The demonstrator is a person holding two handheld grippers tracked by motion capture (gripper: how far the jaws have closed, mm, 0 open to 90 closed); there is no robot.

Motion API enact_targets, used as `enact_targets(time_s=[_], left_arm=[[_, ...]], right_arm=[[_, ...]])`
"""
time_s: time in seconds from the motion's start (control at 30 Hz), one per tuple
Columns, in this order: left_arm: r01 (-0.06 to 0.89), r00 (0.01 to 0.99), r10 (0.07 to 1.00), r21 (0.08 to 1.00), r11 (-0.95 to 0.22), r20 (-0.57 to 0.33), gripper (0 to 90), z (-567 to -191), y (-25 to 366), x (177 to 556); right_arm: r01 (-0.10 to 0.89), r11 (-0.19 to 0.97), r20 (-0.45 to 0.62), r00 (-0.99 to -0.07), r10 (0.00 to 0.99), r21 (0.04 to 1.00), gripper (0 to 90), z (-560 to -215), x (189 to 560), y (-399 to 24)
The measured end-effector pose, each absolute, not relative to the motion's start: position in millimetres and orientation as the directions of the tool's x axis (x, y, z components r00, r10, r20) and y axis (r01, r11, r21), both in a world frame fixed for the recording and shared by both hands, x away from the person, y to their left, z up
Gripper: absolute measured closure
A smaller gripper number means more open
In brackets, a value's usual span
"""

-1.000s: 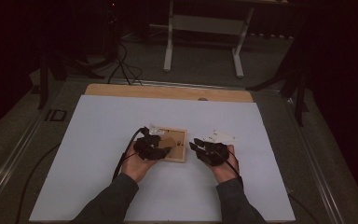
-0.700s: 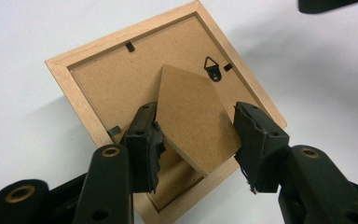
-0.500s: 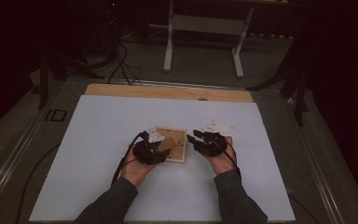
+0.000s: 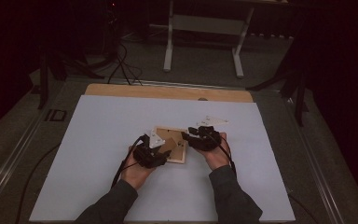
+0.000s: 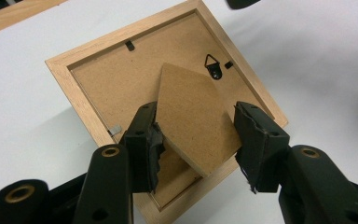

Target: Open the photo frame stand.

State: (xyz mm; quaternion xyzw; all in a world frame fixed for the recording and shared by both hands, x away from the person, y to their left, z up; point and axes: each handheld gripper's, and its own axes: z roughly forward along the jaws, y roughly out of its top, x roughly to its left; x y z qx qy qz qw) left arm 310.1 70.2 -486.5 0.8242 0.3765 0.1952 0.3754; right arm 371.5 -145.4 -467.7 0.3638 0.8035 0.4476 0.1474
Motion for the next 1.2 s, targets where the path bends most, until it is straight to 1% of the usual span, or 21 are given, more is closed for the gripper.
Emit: enact_targets(time_s=[0.2,0.33,0.6,0.77,0.9,1.03,1.07,1.2], left_arm=[[0.463,0.640,0.767,0.771,-0.437,0.050,52.9,-488,71,307],[0.454,0.642,0.764,0.774,-0.442,0.060,52.9,-489,71,306],[0.425,0.646,0.758,0.782,-0.457,0.092,52.8,-489,69,303],[0.412,0.656,0.749,0.786,-0.461,0.096,52.8,-490,71,303],[0.392,0.662,0.740,0.788,-0.475,0.117,52.8,-490,70,301],[0.393,0.666,0.737,0.786,-0.477,0.114,52.7,-489,71,302],[0.402,0.672,0.733,0.780,-0.480,0.105,52.6,-490,73,303],[0.412,0.683,0.725,0.773,-0.483,0.089,52.4,-490,76,305]], right_arm=[[0.487,0.316,0.113,-0.667,0.736,0.814,53.9,-473,379,-146],[0.522,0.296,0.160,-0.661,0.733,0.800,50.3,-478,385,-148],[0.610,0.289,0.264,-0.655,0.708,0.738,40.4,-493,398,-146],[0.637,0.286,0.300,-0.650,0.698,0.716,39.0,-498,402,-147],[0.648,0.269,0.336,-0.652,0.680,0.712,38.4,-499,405,-149],[0.640,0.273,0.326,-0.657,0.680,0.719,39.4,-498,404,-150],[0.633,0.268,0.323,-0.659,0.679,0.726,41.4,-497,403,-150],[0.620,0.273,0.309,-0.666,0.679,0.736,44.4,-495,402,-150]])
